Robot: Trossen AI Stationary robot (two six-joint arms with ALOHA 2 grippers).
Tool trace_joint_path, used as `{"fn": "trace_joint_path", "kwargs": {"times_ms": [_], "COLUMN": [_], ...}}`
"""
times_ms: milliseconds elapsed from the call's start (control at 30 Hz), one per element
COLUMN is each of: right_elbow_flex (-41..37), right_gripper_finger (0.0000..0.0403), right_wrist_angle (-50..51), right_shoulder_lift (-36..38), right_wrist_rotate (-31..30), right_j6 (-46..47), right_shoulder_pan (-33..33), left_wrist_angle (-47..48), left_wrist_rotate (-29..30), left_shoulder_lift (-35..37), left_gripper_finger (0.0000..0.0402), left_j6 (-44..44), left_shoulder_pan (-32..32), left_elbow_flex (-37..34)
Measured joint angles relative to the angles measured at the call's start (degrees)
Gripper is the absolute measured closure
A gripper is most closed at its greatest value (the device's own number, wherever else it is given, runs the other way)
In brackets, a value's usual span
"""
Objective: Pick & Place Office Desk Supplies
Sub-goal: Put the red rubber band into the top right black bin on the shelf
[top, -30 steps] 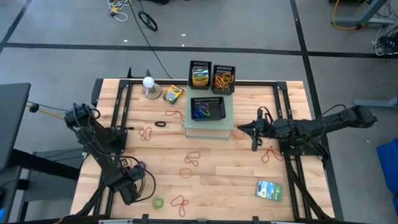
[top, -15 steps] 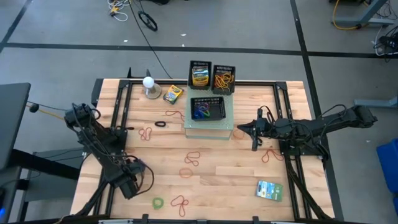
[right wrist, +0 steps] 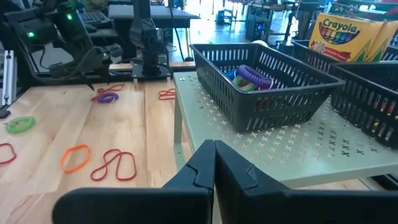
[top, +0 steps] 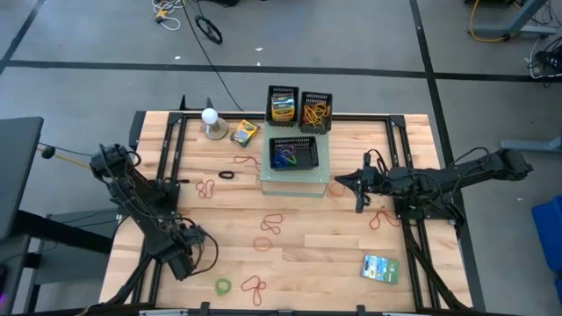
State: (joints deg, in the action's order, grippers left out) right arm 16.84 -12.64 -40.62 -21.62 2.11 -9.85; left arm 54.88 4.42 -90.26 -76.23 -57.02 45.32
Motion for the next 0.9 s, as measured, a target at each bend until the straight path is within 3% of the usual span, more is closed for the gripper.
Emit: {"fn": "trace_joint_path", "kwargs": {"times_ms": [267, 600, 767, 900], "right_elbow_flex": [0.0, 0.0, 0.0, 0.0], "right_gripper_finger": [0.0396, 0.0396, 0.0396, 0.0396], "right_wrist_angle": [0.0, 0.0, 0.0, 0.0], "right_shoulder_lift": [0.0, 0.0, 0.0, 0.0], "right_wrist_rotate": [-0.1, -0.2, -0.2, -0.2], "right_j6": [-0.5, -1.5, -1.0, -0.5], "right_shoulder_pan": [0.0, 0.0, 0.0, 0.0], "left_wrist_angle": [-8.6, -9.1, -9.6, -8.8], "left_wrist_rotate": [-2.9, -3.0, -1.6, 4.4], "left_shoulder_lift": [0.4, 5.0, 10.4, 14.5], "left_gripper_finger": [0.0222, 0.0387, 0.0396, 0.0396], "left_j6": [2.4, 4.1, -0.7, -4.8], "left_shoulder_pan": [1.2, 2.4, 2.3, 2.3], "left_elbow_flex": [-5.2, -4.7, -3.1, 0.4]}}
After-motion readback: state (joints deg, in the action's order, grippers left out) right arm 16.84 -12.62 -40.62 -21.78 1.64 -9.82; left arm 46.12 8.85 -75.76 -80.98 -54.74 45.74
